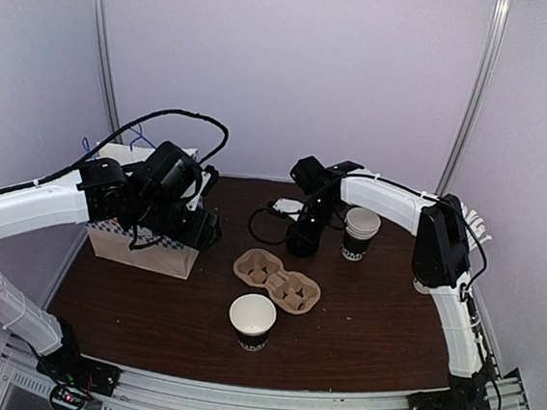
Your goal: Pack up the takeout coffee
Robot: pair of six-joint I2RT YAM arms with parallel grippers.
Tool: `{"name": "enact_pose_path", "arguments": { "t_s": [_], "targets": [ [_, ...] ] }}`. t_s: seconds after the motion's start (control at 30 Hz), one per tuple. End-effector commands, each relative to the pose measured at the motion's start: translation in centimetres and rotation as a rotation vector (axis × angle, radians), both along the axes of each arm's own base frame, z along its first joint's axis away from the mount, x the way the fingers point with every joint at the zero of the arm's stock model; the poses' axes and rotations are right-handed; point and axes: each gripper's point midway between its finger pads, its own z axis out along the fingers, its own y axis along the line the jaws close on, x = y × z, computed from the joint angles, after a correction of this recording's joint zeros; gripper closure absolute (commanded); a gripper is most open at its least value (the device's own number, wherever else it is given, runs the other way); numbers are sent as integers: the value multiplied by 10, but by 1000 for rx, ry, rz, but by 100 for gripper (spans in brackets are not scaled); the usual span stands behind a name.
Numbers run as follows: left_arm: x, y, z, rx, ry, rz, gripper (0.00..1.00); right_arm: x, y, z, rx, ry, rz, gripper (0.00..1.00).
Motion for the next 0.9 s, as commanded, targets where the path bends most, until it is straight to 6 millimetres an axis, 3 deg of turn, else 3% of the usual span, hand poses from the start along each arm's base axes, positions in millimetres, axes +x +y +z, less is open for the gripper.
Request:
{"name": "enact_pose_path", "arguments": {
  "t_s": [0.0,0.43,0.53,0.87],
  "targets": [
    [5,-3,6,-34,-25,12,35,0,6,0,6,6,11,76],
    [3,-2,2,-29,-16,4,35,2,6,-8,-8,17,4,77],
    [3,-2,3,-30,-18,1,35,2,6,-8,-9,20,0,81],
    [4,-6,0,-26,-9,-6,35,-4,5,15,20,18,2,89]
  ]
}}
